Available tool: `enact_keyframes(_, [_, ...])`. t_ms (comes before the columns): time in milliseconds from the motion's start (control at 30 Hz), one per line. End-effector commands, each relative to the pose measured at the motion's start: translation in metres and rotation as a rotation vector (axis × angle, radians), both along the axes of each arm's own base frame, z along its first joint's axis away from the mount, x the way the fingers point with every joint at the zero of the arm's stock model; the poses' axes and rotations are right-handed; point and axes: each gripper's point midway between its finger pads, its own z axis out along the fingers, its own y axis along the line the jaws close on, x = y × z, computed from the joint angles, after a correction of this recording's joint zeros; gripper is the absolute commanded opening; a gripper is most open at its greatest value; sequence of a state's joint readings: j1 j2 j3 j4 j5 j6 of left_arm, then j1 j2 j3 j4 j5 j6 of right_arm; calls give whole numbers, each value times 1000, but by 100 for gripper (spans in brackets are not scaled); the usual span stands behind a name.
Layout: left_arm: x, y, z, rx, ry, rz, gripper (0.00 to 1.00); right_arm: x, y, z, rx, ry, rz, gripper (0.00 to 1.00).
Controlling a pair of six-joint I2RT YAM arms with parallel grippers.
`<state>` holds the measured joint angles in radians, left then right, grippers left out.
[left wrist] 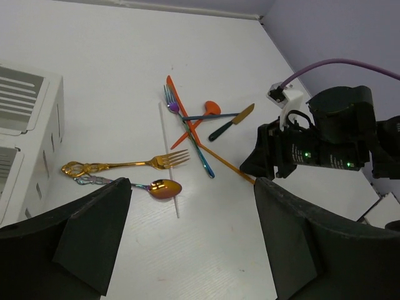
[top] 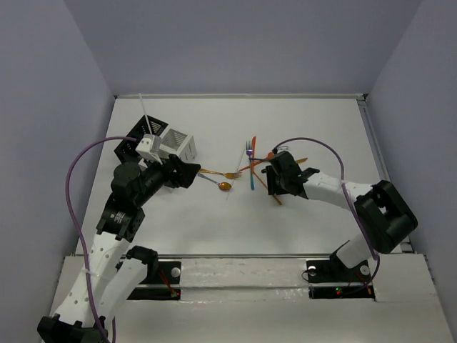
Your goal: Sort the eating utensils into containers
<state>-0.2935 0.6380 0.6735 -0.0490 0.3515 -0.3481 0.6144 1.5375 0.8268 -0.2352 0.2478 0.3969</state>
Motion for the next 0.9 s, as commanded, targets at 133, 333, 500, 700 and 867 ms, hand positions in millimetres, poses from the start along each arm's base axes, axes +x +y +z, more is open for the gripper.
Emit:
enact_keyframes(133, [-10,-9,15,-13,-71,-73,91,-24,13,-22,31,166,46,48])
enact_keyframes(333, [-12,-10,17,-19,-74,-83,91,-44,6,-36,21,255,24,39])
enact_keyframes(500, [-13,-11,22,-29,-93,-92,91,-58,2,-44,-19,311,12,24])
enact_keyframes(700, [-14,-13,22,-37,-89,-103,91,-66,-3,-30,-46,290,14,10])
enact_keyframes(867, [-11,-15,18,-42,-73,-107,91,-80,15,2,87,258,121,7])
